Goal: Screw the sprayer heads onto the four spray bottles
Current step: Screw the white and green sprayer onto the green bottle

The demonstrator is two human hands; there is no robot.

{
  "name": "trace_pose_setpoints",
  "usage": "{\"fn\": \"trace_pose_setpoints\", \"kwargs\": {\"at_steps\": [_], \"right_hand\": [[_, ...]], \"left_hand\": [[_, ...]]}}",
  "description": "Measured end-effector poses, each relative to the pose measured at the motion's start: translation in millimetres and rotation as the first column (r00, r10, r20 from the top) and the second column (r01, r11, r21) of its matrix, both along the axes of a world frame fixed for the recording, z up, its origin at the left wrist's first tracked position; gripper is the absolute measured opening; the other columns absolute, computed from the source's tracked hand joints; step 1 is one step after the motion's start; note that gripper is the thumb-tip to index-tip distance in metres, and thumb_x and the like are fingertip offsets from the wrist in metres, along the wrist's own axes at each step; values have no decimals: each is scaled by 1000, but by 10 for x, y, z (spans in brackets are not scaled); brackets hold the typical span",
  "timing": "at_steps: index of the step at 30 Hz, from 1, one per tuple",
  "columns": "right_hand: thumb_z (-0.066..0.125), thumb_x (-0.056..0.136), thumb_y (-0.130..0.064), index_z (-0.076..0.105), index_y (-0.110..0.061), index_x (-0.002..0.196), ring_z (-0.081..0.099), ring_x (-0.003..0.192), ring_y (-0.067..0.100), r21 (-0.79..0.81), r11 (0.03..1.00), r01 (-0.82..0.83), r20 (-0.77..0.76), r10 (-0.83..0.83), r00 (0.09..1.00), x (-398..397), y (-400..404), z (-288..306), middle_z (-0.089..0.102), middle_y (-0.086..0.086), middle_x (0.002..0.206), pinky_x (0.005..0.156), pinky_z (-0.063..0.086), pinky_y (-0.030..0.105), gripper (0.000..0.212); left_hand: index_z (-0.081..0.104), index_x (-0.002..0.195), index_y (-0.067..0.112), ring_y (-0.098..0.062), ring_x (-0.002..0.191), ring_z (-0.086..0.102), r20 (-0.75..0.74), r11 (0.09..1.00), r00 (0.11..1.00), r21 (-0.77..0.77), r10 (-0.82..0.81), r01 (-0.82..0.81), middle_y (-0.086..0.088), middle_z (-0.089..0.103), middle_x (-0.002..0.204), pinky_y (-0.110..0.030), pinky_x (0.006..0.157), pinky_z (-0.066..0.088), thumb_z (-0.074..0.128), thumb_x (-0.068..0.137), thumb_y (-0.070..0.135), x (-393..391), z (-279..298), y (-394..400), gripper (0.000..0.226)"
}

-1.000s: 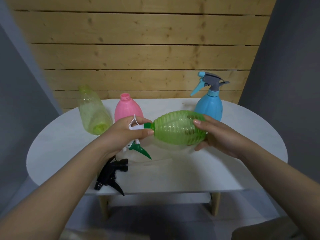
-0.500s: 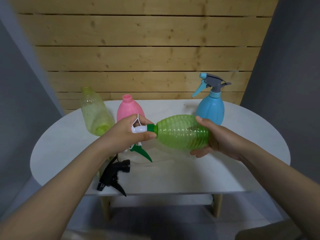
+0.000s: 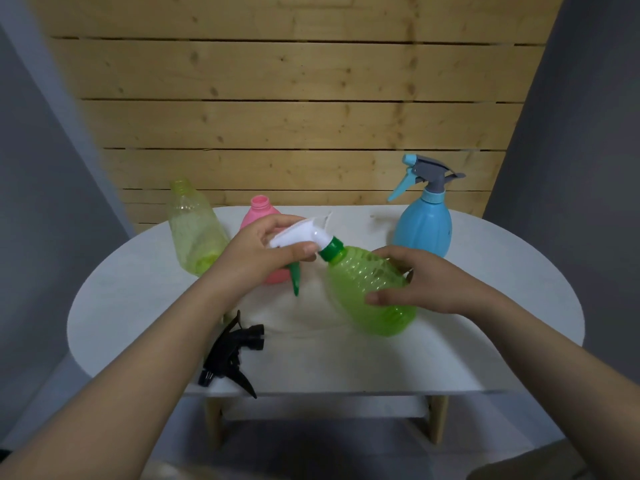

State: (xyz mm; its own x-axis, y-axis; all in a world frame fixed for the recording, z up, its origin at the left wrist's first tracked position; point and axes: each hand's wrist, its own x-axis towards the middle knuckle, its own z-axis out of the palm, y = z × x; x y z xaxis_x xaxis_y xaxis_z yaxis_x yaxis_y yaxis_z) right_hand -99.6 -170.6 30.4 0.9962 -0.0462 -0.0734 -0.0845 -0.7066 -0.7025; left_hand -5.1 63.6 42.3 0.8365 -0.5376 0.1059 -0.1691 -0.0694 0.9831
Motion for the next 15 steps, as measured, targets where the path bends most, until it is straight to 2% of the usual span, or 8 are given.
{"fn": "trace_pose_setpoints", "kwargs": {"at_steps": [2,4,7,11,15], "right_hand": [[81,61,-45,58,-30,111,64,93,15,151,987,60,36,-67,997,46,-19,-41,68,1,102,82,52,30,57],[82,62,-41,55,-26,110,65,85,13,227,964,141,81,-163,983,116,10,-103,69,1,97,73,52,26,57],[81,62,-42,48,-22,114,62,83,10,231,937,261,154,-300,941,259,89,-208,63,-6,94,68,49,25,64],[79,65,-46,43,-19,123,56,91,14,194,924,330,196,-366,910,445,157,-317,56,-6,104,73,42,27,73],[78,68,-44,42,-18,127,56,98,15,206,933,296,200,-336,920,576,187,-402,56,-5,110,79,44,29,73]], "left_hand": [[60,106,21,-18,87,72,-61,999,998,-31,23,-25,-2,75,97,-26,80,56,76,66,27,22,-37,-18,44],[57,109,21,-17,87,72,-87,998,995,16,57,-56,-6,73,102,-28,79,57,73,75,24,35,-102,-48,37],[58,113,19,-13,84,72,-106,993,990,82,96,-87,-5,68,108,-21,68,56,66,84,26,51,-202,-130,31],[58,116,21,-12,91,69,-119,986,989,147,90,-72,-1,67,105,-24,70,57,58,89,26,81,-299,-285,27],[52,128,19,-16,90,63,-113,982,991,182,78,-57,2,62,101,-30,76,57,52,92,23,103,-336,-422,36]]}}
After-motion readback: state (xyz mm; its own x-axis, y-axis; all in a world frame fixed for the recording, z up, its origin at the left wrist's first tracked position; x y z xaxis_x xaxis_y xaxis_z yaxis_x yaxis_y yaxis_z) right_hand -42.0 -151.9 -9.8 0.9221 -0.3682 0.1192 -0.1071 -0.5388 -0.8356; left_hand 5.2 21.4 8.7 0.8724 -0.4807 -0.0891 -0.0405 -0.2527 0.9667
